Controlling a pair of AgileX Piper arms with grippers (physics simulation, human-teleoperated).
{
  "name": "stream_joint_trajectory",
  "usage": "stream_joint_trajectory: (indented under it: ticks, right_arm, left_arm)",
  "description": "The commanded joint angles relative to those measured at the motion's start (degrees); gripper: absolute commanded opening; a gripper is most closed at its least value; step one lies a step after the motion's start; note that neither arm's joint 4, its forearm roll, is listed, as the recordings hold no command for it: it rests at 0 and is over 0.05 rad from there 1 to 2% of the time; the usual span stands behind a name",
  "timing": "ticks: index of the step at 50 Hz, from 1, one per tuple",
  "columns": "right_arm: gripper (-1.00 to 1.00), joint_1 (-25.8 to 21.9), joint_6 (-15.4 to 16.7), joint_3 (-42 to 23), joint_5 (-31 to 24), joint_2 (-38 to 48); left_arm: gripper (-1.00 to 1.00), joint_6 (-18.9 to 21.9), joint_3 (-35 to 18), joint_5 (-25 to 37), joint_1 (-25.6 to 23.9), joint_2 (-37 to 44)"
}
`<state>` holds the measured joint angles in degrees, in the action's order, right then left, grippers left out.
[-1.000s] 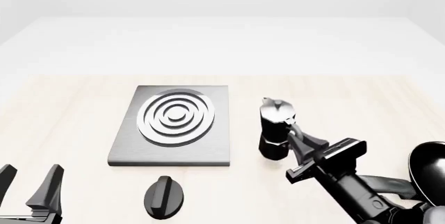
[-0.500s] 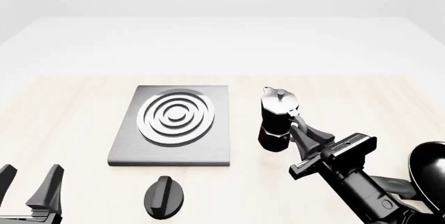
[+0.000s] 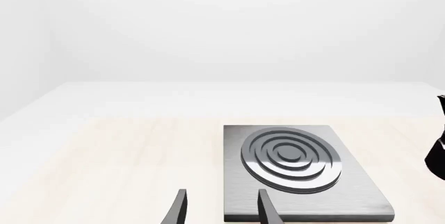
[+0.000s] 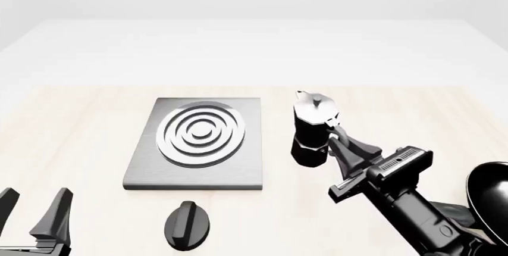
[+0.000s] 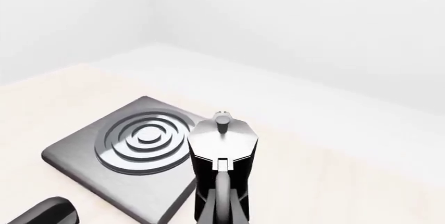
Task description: Put the moka pot on the stove.
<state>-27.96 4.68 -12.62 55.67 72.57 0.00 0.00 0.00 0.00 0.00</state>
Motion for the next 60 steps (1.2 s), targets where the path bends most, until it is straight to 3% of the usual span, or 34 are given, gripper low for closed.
stream_joint_trajectory:
  ticks: [1, 34, 60]
  right_arm:
    - [-1.00, -1.42, 0.30, -2.19, -0.54, -0.58]
    - [-1.00, -6.20, -0.09, -7.85, 1.63, 5.08]
    - [-1.00, -5.87, -0.40, -13.90, 2.82, 11.64]
  left_arm:
    - [1.00, 0.00, 0.00, 0.00, 0.00, 0.00]
    - [1.00, 0.00, 0.00, 0.00, 0.00, 0.00]
    - [1.00, 0.00, 0.00, 0.00, 0.00, 0.00]
